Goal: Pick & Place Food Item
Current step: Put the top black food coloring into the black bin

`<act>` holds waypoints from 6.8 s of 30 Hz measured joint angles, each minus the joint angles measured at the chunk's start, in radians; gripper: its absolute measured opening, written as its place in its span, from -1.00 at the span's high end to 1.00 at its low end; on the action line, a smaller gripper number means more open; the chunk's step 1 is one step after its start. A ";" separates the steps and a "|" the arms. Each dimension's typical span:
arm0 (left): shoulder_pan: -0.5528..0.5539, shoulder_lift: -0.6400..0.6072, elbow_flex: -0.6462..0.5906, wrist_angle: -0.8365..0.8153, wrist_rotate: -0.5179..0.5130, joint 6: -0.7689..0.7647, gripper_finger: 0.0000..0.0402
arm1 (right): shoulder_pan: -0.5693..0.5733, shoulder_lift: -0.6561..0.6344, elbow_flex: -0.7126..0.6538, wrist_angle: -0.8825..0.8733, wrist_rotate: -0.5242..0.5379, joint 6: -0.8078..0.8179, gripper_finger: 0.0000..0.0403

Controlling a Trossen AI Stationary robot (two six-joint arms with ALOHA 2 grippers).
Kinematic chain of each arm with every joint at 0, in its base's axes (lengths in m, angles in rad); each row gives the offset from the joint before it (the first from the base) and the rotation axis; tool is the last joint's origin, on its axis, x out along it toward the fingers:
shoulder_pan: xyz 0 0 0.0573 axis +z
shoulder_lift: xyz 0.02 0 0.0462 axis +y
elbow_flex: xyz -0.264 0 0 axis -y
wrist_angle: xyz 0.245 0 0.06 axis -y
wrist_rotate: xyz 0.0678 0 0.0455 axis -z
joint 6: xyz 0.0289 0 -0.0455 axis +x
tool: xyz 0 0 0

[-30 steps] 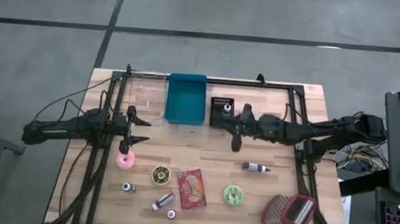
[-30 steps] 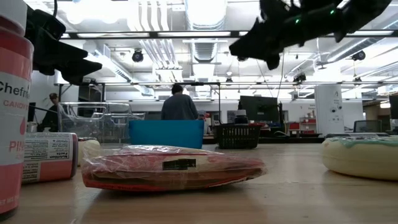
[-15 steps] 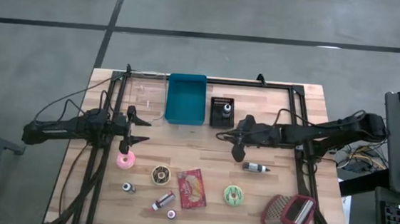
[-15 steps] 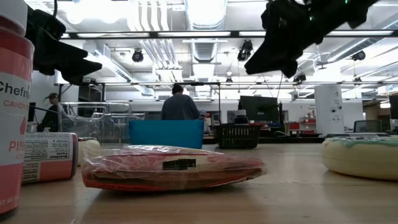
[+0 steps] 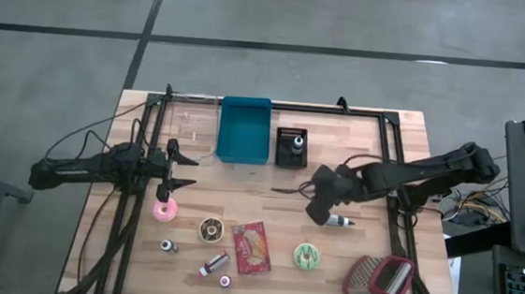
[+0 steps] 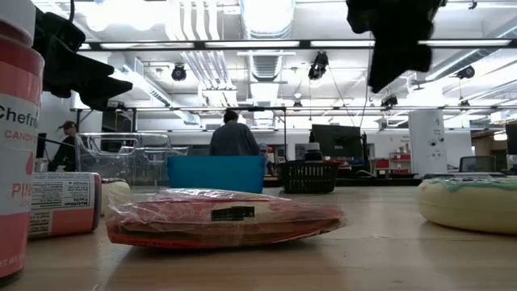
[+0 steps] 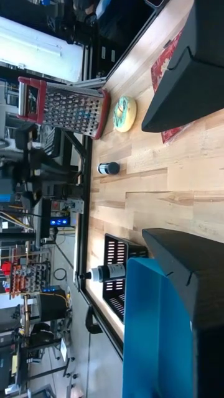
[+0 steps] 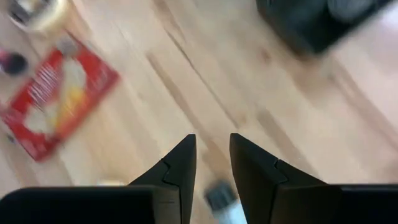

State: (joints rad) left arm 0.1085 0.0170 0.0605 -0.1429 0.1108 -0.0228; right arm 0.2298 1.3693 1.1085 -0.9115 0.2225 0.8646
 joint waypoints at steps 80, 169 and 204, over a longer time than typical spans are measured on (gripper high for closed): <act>0.000 0.001 0.000 0.000 0.000 0.000 -0.36 | 0.158 0.113 -0.365 0.168 -0.167 -0.001 0.01; 0.000 0.005 0.000 0.000 0.000 0.000 -0.36 | -0.193 0.526 0.105 0.325 0.014 -0.322 -0.38; 0.000 0.011 0.000 0.000 0.000 0.000 -0.36 | 0.028 0.073 -0.319 0.730 0.258 -0.335 -0.38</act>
State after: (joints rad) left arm 0.1085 0.0282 0.0605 -0.1425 0.1108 -0.0227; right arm 0.2574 1.4425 0.7899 -0.1820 0.4809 0.5293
